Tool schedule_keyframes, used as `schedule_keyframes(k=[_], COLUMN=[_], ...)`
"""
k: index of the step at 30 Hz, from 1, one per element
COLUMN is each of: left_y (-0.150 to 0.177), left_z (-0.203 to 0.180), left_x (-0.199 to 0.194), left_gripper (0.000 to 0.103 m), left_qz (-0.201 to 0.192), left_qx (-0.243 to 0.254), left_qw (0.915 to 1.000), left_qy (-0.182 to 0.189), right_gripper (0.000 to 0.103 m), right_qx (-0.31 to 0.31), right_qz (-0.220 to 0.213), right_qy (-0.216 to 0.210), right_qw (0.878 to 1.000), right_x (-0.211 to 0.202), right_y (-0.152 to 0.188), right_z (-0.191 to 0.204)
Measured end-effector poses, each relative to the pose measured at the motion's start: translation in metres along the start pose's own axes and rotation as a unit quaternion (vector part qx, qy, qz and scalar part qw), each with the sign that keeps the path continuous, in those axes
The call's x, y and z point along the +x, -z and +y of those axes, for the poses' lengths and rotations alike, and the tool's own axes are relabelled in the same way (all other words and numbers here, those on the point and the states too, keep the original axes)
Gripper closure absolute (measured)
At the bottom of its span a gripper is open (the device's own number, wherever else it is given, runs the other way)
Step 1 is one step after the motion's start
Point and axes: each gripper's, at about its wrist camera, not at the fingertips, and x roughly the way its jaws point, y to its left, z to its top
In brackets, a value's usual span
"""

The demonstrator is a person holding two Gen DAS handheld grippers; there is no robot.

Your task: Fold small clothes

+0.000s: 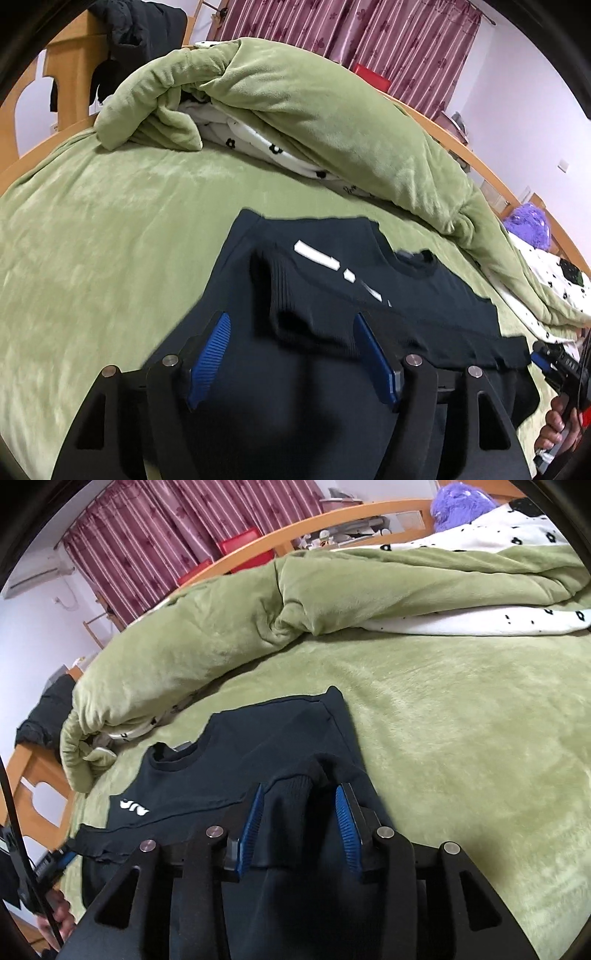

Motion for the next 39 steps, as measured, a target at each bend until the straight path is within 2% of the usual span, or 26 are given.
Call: schedule_keyframes(k=[4,7,12,18,21,24,29,30,35,39], left_y=[0.023,0.036,0.06,0.09,0.099,0.108,0.113,0.112,0.103,0.1], left_z=[0.003,0.003,0.01,0.02,0.026,0.034,0.046,0.047,0.051,0.05], left_x=[-0.019,-0.031,-0.05,-0.06,-0.061,-0.058,-0.038,-0.035,-0.015,0.005], left_gripper=[0.035,0.035,0.035,0.035,0.028,0.027,0.026,0.026,0.026,0.027], left_qz=[0.002,0.004,-0.001,0.011,0.022,0.029,0.052,0.053,0.057,0.072], left_qx=[-0.002,-0.006,-0.032,-0.039,-0.041,-0.05,-0.077,-0.081,-0.095,-0.1], left_qw=[1.0,1.0,0.9995,0.9992,0.9989,0.9983,0.9953,0.9948,0.9925,0.9912], left_qy=[0.001,0.0,0.003,0.002,0.006,0.012,0.027,0.032,0.051,0.049], right_gripper=[0.062,0.061,0.06,0.055,0.055,0.055,0.052,0.05,0.049,0.049], right_qx=[0.002,-0.018,-0.05,-0.089,-0.082,-0.072,-0.034,-0.023,0.03,0.053], right_qz=[0.0,-0.004,0.02,0.058,0.072,0.077,0.058,0.056,0.06,0.058], right_qy=[-0.011,-0.001,0.003,0.021,0.032,0.036,0.039,0.035,0.016,0.019], right_qw=[1.0,1.0,0.999,0.994,0.993,0.994,0.997,0.998,0.998,0.997], right_x=[-0.027,-0.046,-0.065,-0.069,-0.063,-0.059,-0.058,-0.056,-0.038,-0.022], right_y=[0.019,0.039,0.077,0.125,0.14,0.145,0.137,0.134,0.123,0.116], right_z=[0.004,0.009,0.012,0.004,-0.007,-0.017,-0.03,-0.032,-0.039,-0.042])
